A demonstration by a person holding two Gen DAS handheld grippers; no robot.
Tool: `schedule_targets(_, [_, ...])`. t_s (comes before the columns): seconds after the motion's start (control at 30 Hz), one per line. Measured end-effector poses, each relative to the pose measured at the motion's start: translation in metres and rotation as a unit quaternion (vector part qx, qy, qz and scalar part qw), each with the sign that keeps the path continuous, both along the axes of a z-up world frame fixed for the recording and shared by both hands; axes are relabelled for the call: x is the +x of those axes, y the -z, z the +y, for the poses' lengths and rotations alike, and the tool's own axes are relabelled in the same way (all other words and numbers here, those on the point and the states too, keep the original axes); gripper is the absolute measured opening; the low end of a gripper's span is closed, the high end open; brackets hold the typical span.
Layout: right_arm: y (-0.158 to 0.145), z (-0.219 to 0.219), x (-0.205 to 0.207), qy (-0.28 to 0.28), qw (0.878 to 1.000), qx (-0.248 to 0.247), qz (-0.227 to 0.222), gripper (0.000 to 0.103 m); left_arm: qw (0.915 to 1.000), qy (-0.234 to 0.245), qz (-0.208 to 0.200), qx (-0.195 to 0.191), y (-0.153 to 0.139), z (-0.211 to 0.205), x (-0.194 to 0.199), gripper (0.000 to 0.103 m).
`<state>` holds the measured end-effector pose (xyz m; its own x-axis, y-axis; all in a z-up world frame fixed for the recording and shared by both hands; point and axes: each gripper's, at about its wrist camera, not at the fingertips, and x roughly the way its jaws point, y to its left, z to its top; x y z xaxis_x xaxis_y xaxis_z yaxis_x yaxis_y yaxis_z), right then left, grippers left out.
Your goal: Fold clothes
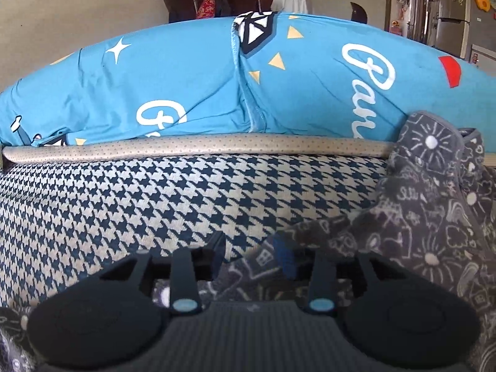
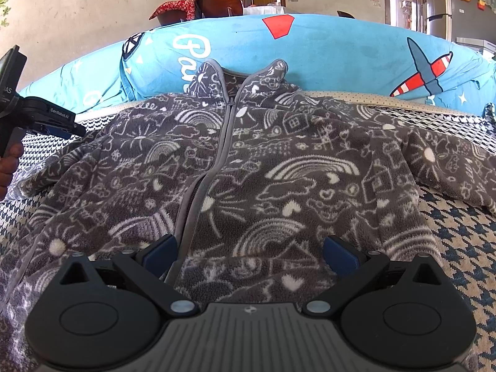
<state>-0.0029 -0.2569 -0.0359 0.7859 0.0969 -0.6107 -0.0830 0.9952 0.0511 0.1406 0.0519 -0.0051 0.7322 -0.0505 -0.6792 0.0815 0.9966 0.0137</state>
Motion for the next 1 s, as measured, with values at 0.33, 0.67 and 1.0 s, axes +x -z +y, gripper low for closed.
schedule_targets(0.33, [0.001,-0.002,0.000,-0.003,1.000,0.005,-0.003,0.103,0.9936,0.094,0.017,0.061,0.019,-0.037,-0.018,0.048])
schedule_targets(0.67, [-0.004,0.002,-0.003,-0.004,1.000,-0.006,0.008,0.103,0.9902,0.018,0.017,0.137,0.020,-0.033,-0.027,0.058])
schedule_targets(1.0, [-0.010,0.025,-0.029,-0.053,0.998,-0.012,0.016,0.102,0.9901,0.053,-0.005,0.130,-0.013,-0.048,-0.076,0.072])
